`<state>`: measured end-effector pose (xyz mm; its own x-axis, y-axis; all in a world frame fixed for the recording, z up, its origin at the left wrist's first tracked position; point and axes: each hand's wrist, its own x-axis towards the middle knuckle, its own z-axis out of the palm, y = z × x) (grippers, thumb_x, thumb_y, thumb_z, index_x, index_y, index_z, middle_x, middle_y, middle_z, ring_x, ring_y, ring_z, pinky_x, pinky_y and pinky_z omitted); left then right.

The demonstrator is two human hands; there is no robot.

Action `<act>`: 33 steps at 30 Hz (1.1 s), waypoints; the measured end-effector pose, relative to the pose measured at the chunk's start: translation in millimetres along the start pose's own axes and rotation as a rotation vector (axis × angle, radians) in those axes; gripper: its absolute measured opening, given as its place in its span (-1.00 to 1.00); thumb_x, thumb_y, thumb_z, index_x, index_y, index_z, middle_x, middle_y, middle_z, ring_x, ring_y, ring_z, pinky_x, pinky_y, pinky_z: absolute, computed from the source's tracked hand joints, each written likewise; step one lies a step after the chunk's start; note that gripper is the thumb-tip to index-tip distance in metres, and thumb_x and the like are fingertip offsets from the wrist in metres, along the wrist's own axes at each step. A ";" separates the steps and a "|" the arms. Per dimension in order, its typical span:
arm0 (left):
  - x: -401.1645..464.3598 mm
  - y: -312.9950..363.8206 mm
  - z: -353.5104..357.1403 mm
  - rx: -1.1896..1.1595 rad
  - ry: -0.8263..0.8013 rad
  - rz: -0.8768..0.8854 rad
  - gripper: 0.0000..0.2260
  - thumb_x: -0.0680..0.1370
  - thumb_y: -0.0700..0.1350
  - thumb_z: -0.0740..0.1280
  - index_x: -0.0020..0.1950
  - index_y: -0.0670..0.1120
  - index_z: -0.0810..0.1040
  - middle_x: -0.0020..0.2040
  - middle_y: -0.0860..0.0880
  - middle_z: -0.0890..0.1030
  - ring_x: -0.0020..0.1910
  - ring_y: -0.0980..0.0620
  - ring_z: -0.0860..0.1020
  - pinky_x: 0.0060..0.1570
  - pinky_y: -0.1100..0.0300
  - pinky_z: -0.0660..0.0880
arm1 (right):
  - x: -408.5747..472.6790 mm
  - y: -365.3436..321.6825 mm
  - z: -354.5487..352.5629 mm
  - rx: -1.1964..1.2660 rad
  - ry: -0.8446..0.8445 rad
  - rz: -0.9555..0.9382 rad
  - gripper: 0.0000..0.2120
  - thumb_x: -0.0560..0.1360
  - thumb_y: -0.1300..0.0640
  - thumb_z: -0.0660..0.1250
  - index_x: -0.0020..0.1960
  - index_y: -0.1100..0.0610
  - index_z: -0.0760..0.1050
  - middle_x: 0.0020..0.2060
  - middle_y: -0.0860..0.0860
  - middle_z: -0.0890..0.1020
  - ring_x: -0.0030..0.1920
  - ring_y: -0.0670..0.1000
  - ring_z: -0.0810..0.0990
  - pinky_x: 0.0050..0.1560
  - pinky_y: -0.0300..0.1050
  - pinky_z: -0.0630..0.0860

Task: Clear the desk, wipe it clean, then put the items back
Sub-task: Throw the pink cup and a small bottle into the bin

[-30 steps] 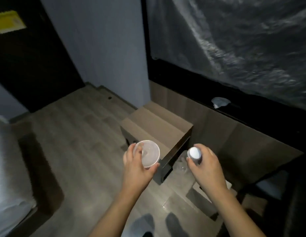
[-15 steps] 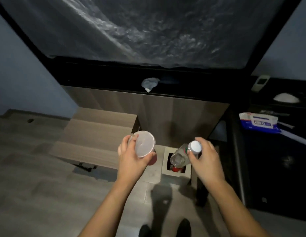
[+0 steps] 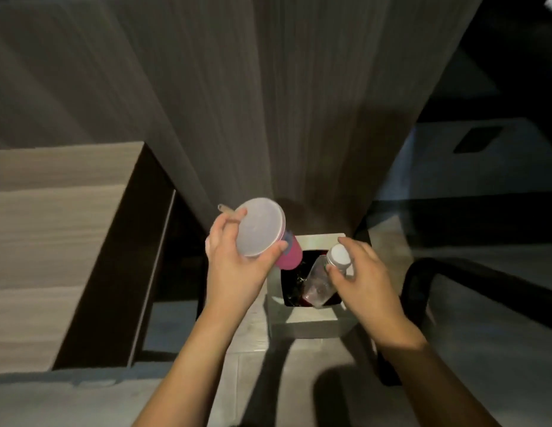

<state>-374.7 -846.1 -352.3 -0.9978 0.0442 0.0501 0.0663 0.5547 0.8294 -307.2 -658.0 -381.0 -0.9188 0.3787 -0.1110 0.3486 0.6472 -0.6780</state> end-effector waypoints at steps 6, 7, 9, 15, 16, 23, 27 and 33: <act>24.0 -82.4 67.8 -0.100 0.108 0.169 -0.35 0.32 0.17 0.54 0.35 0.09 0.41 0.32 0.16 0.33 0.33 0.13 0.30 0.23 0.18 0.36 | 26.6 78.2 85.3 -0.088 0.040 -0.123 -0.49 0.49 0.00 0.40 0.41 -0.01 0.38 0.29 -0.07 0.49 0.27 -0.02 0.46 0.28 -0.06 0.45; 27.4 -89.4 73.8 -0.108 0.113 0.193 -0.37 0.33 0.17 0.54 0.34 0.09 0.42 0.31 0.16 0.34 0.33 0.11 0.31 0.26 0.14 0.38 | 28.4 85.4 93.3 -0.101 0.036 -0.137 -0.49 0.49 0.00 0.40 0.40 -0.02 0.39 0.29 -0.07 0.50 0.27 -0.02 0.47 0.28 -0.07 0.45; 32.5 -95.3 78.1 -0.099 0.109 0.222 -0.38 0.33 0.18 0.53 0.33 0.09 0.43 0.31 0.16 0.35 0.34 0.10 0.31 0.27 0.17 0.36 | 33.8 90.7 103.1 -0.131 0.001 -0.145 -0.50 0.49 0.01 0.40 0.39 -0.04 0.39 0.29 -0.09 0.51 0.26 -0.01 0.48 0.31 -0.04 0.44; 39.0 -105.6 77.0 -0.103 0.058 0.203 -0.38 0.32 0.20 0.53 0.31 0.10 0.44 0.29 0.19 0.37 0.34 0.12 0.34 0.28 0.10 0.42 | 52.9 92.2 110.7 -0.323 -0.068 -0.102 -0.50 0.49 -0.02 0.33 0.41 -0.03 0.36 0.29 -0.05 0.52 0.27 0.08 0.47 0.36 0.00 0.28; 40.3 -109.0 79.1 -0.117 0.049 0.196 -0.37 0.31 0.20 0.53 0.32 0.09 0.45 0.29 0.18 0.38 0.33 0.11 0.35 0.28 0.10 0.42 | 54.5 95.5 111.8 -0.356 -0.079 -0.093 -0.51 0.50 -0.03 0.33 0.41 -0.03 0.36 0.28 -0.05 0.52 0.26 0.08 0.47 0.36 0.00 0.27; 50.0 -115.8 100.0 -0.053 -0.064 0.177 -0.35 0.33 0.15 0.55 0.36 0.06 0.45 0.34 0.13 0.37 0.36 0.08 0.29 0.24 0.24 0.27 | 63.5 106.1 99.0 -0.360 -0.098 -0.083 -0.56 0.56 0.00 0.29 0.41 0.00 0.36 0.32 -0.03 0.46 0.30 0.03 0.44 0.36 -0.01 0.34; 47.0 -113.4 116.0 -0.040 -0.101 0.172 -0.35 0.31 0.16 0.55 0.36 0.08 0.45 0.33 0.15 0.37 0.35 0.10 0.28 0.23 0.23 0.28 | 61.8 107.0 101.2 -0.367 -0.103 -0.105 -0.60 0.52 -0.02 0.33 0.34 -0.08 0.38 0.24 -0.07 0.50 0.23 0.00 0.47 0.31 -0.03 0.38; 42.1 -119.7 128.0 0.102 -0.159 0.208 -0.29 0.32 0.20 0.52 0.42 0.17 0.36 0.42 0.16 0.25 0.42 0.10 0.14 0.29 0.27 0.15 | 79.5 105.2 98.8 -0.428 -0.005 -0.097 -0.64 0.45 -0.05 0.35 0.21 -0.01 0.46 0.11 -0.01 0.55 0.10 0.06 0.54 0.15 -0.04 0.39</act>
<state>-423.5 -804.3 -520.6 -0.9492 0.2911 0.1191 0.2783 0.6005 0.7496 -361.9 -625.1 -533.0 -0.9515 0.3005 -0.0658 0.3052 0.8958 -0.3232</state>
